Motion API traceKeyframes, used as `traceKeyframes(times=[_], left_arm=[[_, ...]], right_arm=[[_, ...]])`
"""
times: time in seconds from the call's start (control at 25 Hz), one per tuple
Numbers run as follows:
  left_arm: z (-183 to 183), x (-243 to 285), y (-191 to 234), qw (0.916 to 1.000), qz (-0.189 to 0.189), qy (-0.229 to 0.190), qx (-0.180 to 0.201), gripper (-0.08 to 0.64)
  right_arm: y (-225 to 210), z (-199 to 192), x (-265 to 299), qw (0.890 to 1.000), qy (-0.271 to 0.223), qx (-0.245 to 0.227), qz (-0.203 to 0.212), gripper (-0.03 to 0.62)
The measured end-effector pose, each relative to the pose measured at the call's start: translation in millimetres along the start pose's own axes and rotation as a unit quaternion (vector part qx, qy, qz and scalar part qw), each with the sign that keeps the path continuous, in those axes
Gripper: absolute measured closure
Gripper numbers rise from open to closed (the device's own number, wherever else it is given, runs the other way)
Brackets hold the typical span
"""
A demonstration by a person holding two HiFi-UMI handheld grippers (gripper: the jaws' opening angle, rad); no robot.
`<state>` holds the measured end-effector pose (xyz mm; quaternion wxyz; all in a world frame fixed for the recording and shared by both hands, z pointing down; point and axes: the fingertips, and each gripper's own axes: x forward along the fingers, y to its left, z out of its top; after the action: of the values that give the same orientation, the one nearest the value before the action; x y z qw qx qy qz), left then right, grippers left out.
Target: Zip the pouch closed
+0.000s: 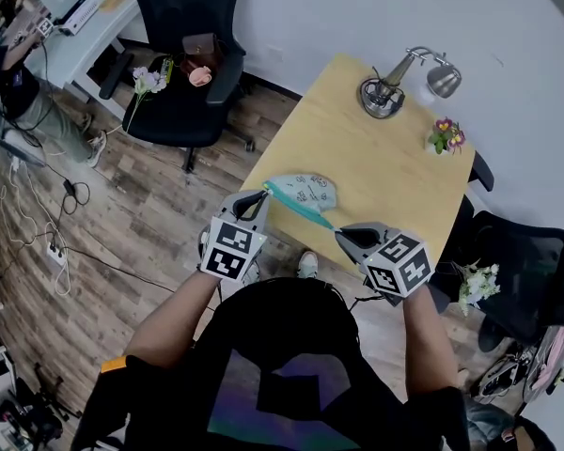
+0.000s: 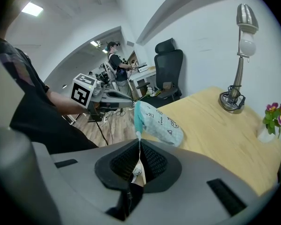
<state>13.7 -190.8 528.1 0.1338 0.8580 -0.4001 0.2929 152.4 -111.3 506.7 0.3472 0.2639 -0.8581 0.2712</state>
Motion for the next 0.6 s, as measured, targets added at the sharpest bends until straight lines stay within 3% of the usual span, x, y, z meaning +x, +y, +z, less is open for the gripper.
traceKeyframes(times=[0.28,0.44,0.6], left_arm=[[-20.8,9.9,-0.7,0.9997,-0.002,0.024,-0.006,0.546],[-30.2,12.2,-14.1,0.9989,-0.031,0.033,-0.011,0.546],[-31.7,4.8,-23.2,0.9976,-0.051,0.024,-0.039,0.545]], right_arm=[[-9.9,-18.1,12.0,0.999,0.031,-0.007,-0.019,0.569],[-18.2,-34.1,22.6,0.998,0.052,-0.004,-0.041,0.568],[-22.1,-50.7,34.1,0.997,0.067,0.011,-0.046,0.560]])
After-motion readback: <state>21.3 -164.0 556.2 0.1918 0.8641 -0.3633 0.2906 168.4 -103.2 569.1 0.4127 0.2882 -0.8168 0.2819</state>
